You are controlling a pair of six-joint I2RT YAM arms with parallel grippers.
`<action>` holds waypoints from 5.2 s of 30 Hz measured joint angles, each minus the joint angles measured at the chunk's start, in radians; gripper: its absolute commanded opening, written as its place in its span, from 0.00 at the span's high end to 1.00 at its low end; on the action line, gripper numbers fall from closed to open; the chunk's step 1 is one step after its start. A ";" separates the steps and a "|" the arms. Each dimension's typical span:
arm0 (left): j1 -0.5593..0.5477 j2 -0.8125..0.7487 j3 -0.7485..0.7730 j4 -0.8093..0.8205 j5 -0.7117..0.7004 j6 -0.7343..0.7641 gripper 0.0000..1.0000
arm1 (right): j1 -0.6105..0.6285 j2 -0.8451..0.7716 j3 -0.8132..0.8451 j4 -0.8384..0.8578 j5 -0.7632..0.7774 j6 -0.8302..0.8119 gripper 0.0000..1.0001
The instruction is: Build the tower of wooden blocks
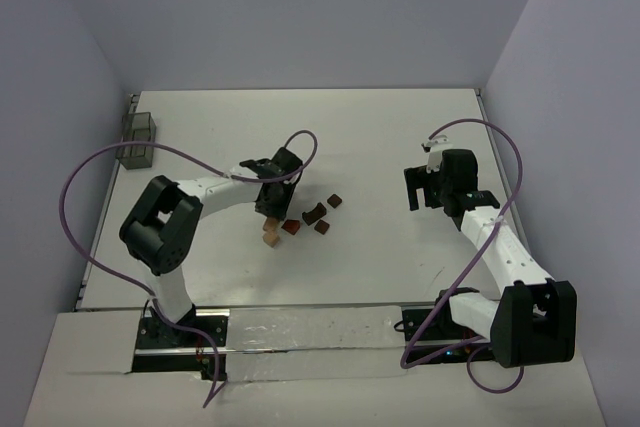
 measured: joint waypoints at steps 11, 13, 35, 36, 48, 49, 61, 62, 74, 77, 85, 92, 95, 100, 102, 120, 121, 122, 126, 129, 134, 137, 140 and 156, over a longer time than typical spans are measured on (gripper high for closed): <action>0.069 -0.080 -0.093 -0.001 -0.043 0.045 1.00 | 0.000 0.000 0.000 0.000 0.000 0.000 0.00; 0.106 -0.040 -0.056 -0.009 -0.036 0.044 1.00 | 0.000 0.000 0.000 0.000 0.000 0.000 0.00; 0.080 0.168 0.200 0.092 -0.023 0.203 1.00 | 0.000 0.002 0.000 0.000 0.000 0.000 0.00; 0.064 0.165 0.194 0.104 -0.020 0.212 1.00 | 0.000 0.003 0.000 0.000 0.000 0.000 0.00; -0.055 0.140 0.155 0.140 0.018 0.247 1.00 | 0.000 0.007 0.000 0.000 0.000 0.000 0.00; -0.061 0.136 0.150 0.140 0.016 0.247 1.00 | 0.000 0.007 0.000 0.000 0.000 0.000 0.00; 0.032 -0.090 0.038 0.052 -0.064 0.010 1.00 | 0.000 0.007 0.000 -0.001 -0.001 0.000 0.00; 0.046 -0.126 0.025 0.041 -0.070 -0.008 1.00 | 0.000 0.007 0.000 -0.001 -0.001 0.000 0.00; 0.075 -0.180 -0.158 -0.064 0.038 -0.048 1.00 | 0.000 0.010 0.008 -0.004 -0.004 0.000 0.00; 0.125 -0.163 -0.162 -0.074 0.066 -0.015 1.00 | 0.000 0.010 0.008 -0.004 -0.002 0.000 0.00; 0.178 -0.269 -0.178 -0.049 0.060 0.100 1.00 | 0.000 0.025 0.010 -0.004 -0.001 0.000 0.00; 0.277 -0.425 -0.329 0.034 0.157 0.381 1.00 | 0.000 0.025 0.010 -0.005 0.000 0.000 0.00; 0.311 -0.547 -0.340 0.057 0.233 0.541 1.00 | 0.000 0.025 0.010 -0.005 -0.001 0.000 0.00; 0.312 -0.717 -0.380 0.038 0.415 0.890 1.00 | 0.000 0.025 0.010 -0.007 -0.001 0.000 0.00; 0.312 -0.765 -0.397 -0.010 0.496 1.028 1.00 | 0.000 0.025 0.010 -0.007 -0.001 0.000 0.00; 0.206 -0.415 -0.292 -0.535 0.595 2.093 1.00 | 0.000 0.027 0.011 -0.009 -0.001 0.000 0.00; 0.186 -0.386 -0.276 -0.533 0.588 2.102 1.00 | 0.000 0.027 0.011 -0.009 -0.001 0.000 0.00; 0.167 -0.358 -0.260 -0.533 0.582 2.110 1.00 | 0.000 0.027 0.011 -0.009 -0.001 0.000 0.00; 0.106 -0.257 -0.220 -0.504 0.549 2.138 1.00 | 0.000 0.027 0.011 -0.009 0.000 0.000 0.00; 0.079 -0.204 -0.202 -0.488 0.529 2.151 1.00 | 0.000 0.027 0.011 -0.009 0.000 -0.001 0.00; 0.038 -0.103 -0.115 -0.456 0.510 2.158 1.00 | 0.000 0.027 0.011 -0.009 0.002 -0.003 0.00; 0.023 -0.044 -0.044 -0.439 0.505 2.158 1.00 | 0.000 0.027 0.011 -0.009 0.003 -0.005 0.00; 0.012 0.004 0.020 -0.415 0.503 2.158 1.00 | 0.000 0.027 0.011 -0.009 0.003 -0.008 0.00; -0.080 -0.089 0.093 -0.438 0.640 2.034 1.00 | 0.000 0.027 0.011 -0.009 0.003 -0.015 0.00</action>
